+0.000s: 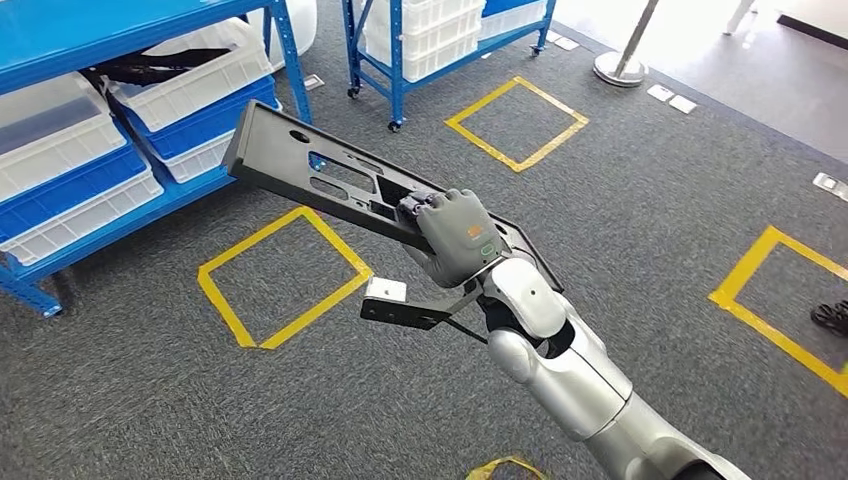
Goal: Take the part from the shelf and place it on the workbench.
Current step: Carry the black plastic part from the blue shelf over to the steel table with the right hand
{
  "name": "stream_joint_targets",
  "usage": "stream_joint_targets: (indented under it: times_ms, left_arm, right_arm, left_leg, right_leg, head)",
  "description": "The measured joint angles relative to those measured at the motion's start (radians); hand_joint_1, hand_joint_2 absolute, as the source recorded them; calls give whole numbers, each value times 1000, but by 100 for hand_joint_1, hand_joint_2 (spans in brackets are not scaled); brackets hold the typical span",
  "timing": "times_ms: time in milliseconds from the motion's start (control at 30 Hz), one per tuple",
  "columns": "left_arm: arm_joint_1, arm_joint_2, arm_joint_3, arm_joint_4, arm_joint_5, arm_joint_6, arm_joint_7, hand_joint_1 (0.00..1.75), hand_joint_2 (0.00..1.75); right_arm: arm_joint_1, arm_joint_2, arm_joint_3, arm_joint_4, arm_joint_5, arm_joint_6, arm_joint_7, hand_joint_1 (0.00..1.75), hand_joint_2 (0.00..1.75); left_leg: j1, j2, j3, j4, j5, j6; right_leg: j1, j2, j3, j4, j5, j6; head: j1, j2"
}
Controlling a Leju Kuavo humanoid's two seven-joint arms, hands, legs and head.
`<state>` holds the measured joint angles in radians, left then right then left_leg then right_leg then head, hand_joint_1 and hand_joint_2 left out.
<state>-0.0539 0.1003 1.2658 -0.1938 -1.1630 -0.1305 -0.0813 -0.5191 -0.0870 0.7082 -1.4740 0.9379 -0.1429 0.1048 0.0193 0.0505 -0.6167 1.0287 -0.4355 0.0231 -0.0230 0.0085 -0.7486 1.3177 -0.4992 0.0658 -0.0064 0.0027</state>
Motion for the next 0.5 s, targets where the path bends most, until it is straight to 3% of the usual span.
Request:
stream_joint_targets:
  times_ms: [67, 100, 167, 200, 233, 267, 300, 367, 433, 467, 500]
  left_arm:
    - [-2, 0, 0, 0, 0, 0, 0, 0, 0]
    - [-2, 1, 0, 0, 0, 0, 0, 0, 0]
    - [-2, 3, 0, -1, 0, 1, 0, 0, 0]
    - [-2, 3, 0, -1, 0, 1, 1, 0, 0]
    - [-2, 2, 0, 0, 0, 1, 1, 0, 0]
    - [-2, 1, 0, 0, 0, 1, 1, 0, 0]
    - [-1, -1, 0, 0, 0, 1, 2, 0, 0]
    - [6, -3, 0, 1, 0, -1, 2, 0, 0]
    - [12, -3, 1, 2, 0, 0, 3, 0, 0]
    - [12, -2, 1, 2, 1, 1, 3, 0, 0]
    - [12, -2, 1, 2, 1, 2, 3, 0, 0]
  right_arm:
    - [-2, 1, -1, 1, -1, 2, 1, 175, 175]
    - [-6, 3, -1, 0, -1, 2, 1, 175, 175]
    - [-14, 9, -2, 0, -1, 2, 2, 175, 175]
    - [-18, 11, -2, 0, -1, 3, 2, 175, 175]
    - [-19, 11, -2, 0, -1, 3, 2, 175, 175]
    - [-19, 9, -2, 1, -2, 4, 2, 175, 175]
    - [-18, 8, -2, 2, -2, 4, 2, 175, 175]
    - [-17, 10, -1, 3, -2, 5, 3, 175, 175]
    - [-17, 12, 0, 5, -2, 6, 4, 175, 175]
    - [-17, 13, 0, 6, -2, 6, 4, 175, 175]
    - [-17, 13, 0, 7, -2, 6, 4, 175, 175]
  left_leg:
    - [0, 27, -29, 0, 24, -8]
    - [-1, 37, -39, 1, 35, -13]
    - [-3, 59, -48, -3, 57, -26]
    - [-1, 70, -50, -9, 70, -33]
    - [2, 81, -51, -17, 83, -40]
    - [6, 76, -54, -20, 85, -48]
    - [10, 55, -61, -12, 65, -53]
    - [12, -10, -85, 69, -34, -55]
    - [7, -46, -109, 204, -129, -50]
    - [4, -52, -110, 253, -143, -47]
    - [2, -54, -97, 271, -135, -43]
  right_leg:
    - [-5, -18, 78, -58, 42, 23]
    - [-3, -42, 147, -135, 38, 23]
    - [9, -80, 251, -285, 0, 6]
    - [18, -85, 272, -329, -15, -5]
    - [23, -76, 264, -344, -11, -16]
    - [23, -67, 253, -345, 1, -26]
    - [21, -57, 245, -346, 13, -39]
    - [18, -37, 225, -346, 40, -62]
    - [26, -12, 196, -343, 64, -73]
    - [30, 3, 180, -339, 74, -74]
    - [32, 17, 163, -334, 84, -74]
  head:
    - [0, 0]
    - [1, 0]
    - [0, 0]
    - [-1, 0]
    - [-2, 0]
    - [-2, 0]
    - [-2, 0]
    - [-6, 0]
    - [-9, 0]
    - [-9, 0]
    - [-8, 0]
